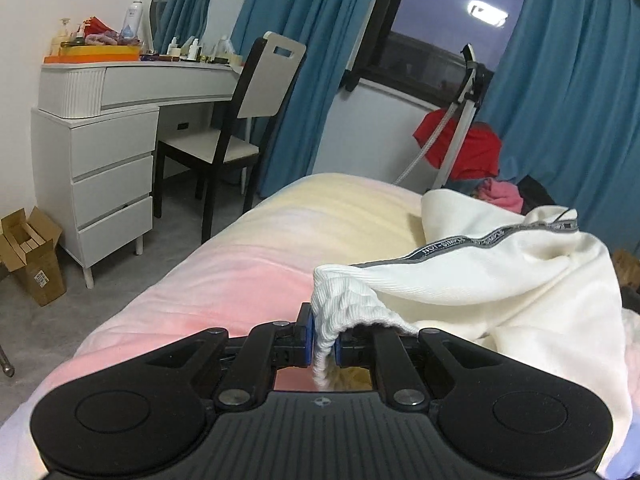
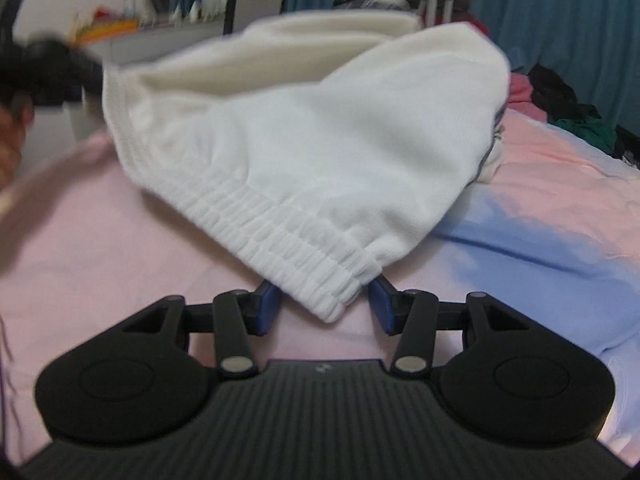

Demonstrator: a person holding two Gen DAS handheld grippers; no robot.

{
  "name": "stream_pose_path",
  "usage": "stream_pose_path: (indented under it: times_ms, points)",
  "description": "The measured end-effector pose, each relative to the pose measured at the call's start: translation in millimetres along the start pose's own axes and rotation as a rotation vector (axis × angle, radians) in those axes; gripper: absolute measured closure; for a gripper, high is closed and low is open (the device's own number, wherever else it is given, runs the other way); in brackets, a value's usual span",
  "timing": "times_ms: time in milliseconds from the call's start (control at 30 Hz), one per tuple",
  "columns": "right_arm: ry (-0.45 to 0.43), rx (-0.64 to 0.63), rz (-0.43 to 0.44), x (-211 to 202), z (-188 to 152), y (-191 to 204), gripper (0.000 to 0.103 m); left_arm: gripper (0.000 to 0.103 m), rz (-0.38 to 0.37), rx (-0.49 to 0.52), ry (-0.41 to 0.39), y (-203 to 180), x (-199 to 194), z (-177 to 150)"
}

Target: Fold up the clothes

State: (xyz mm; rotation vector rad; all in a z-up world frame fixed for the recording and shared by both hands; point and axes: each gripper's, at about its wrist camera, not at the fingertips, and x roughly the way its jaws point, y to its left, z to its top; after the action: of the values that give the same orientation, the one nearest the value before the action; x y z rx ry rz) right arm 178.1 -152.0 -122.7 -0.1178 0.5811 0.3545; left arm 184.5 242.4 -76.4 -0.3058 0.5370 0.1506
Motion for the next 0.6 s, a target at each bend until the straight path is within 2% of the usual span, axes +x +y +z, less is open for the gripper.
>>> stream_pose_path:
  times_ms: [167,233,333,433,533,567,600]
  points:
    - [-0.145,0.148,0.003,-26,21,-25,0.052,0.092,0.003,0.008,0.017,-8,-1,-1]
    - [-0.161,0.193,0.022,-32,24,-34,0.052,0.091,0.005,0.006,0.023,-10,4,1]
    - [-0.066,0.196,-0.003,-13,21,-38,0.053,0.091,0.000,0.010,0.036,-10,8,3]
    - [0.046,0.192,-0.005,9,11,-38,0.067,0.091,-0.025,0.029,0.053,-11,2,0]
    - [-0.003,0.162,-0.012,0,13,-36,0.075,0.080,-0.053,0.048,0.070,-11,-6,-2]
    - [-0.021,0.164,-0.013,-4,15,-36,0.081,0.069,-0.062,0.054,0.075,-12,-9,-3]
    - [-0.033,0.177,-0.012,-6,17,-37,0.082,0.053,-0.072,0.060,0.081,-12,-11,-4]
